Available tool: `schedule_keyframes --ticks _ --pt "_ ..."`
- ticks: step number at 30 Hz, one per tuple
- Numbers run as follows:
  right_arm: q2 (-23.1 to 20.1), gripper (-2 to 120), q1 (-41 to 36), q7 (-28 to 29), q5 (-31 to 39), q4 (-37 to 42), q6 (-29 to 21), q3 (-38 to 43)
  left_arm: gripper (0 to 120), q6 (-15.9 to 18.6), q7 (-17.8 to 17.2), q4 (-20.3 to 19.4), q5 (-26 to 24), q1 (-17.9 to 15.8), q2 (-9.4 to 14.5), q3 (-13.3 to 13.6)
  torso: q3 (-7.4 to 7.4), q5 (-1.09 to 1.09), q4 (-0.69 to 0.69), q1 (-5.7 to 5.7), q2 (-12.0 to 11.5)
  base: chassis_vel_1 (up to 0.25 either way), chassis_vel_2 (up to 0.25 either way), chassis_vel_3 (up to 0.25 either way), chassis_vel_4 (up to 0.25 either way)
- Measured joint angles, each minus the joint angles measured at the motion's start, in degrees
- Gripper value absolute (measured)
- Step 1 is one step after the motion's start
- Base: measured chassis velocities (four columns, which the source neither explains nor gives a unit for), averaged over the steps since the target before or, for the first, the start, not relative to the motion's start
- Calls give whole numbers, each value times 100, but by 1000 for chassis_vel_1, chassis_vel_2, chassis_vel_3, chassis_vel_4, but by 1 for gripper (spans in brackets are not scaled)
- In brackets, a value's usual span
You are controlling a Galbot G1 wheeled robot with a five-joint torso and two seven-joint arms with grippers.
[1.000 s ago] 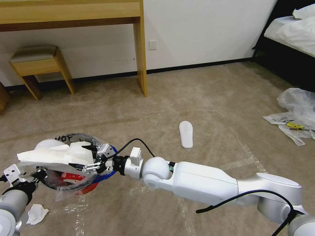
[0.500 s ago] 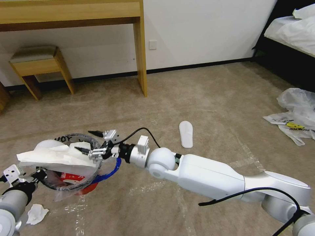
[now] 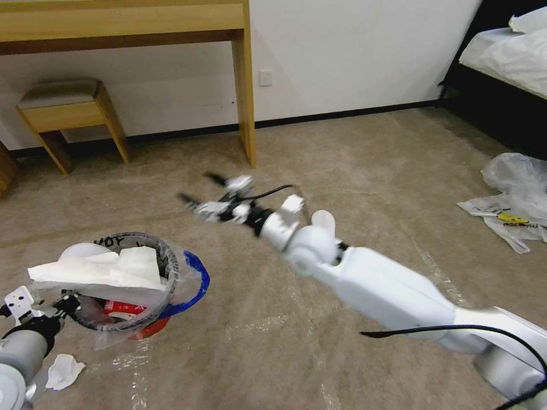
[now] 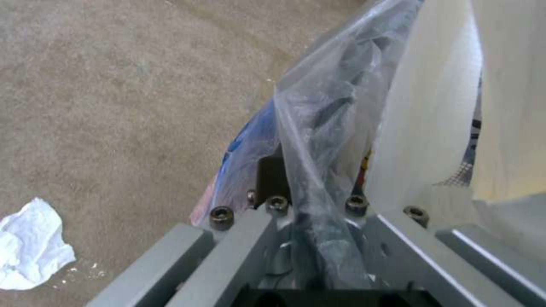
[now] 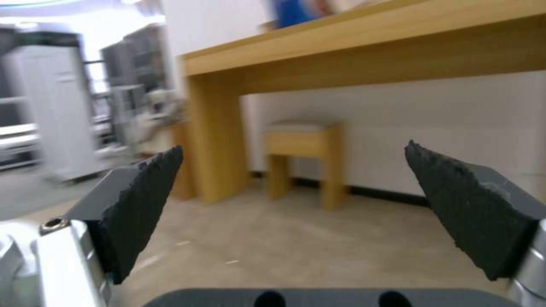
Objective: Pick up the trash bin and place the garbage on the floor into it.
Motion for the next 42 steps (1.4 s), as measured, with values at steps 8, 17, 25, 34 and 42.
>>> schedule_keyframes --ticks 8,17,25,34,42 --pt "-700 100 -992 451 -306 240 183 1745 1 0 15 -109 30 65 -33 -73 -1 0 2 0 0 0 0 0 0" --pt "-827 100 -1915 1161 -801 525 11 3830 1 0 24 -292 36 191 -122 -101 -1 -1 3 0 0 0 0 0 0" --pt "-716 100 -3246 1820 -1656 804 -221 5078 1 0 28 -402 43 306 -135 -95 -1 1 0 0 0 0 0 0 0" --pt "-543 100 -3912 1892 -1943 899 90 5461 1 0 36 -437 60 330 -147 -44 0 -2 3 0 0 0 0 0 0" --pt "-443 100 -4340 1865 -2189 950 226 5640 1 0 91 -453 110 344 -164 -12 0 -2 1 0 0 0 0 0 0"
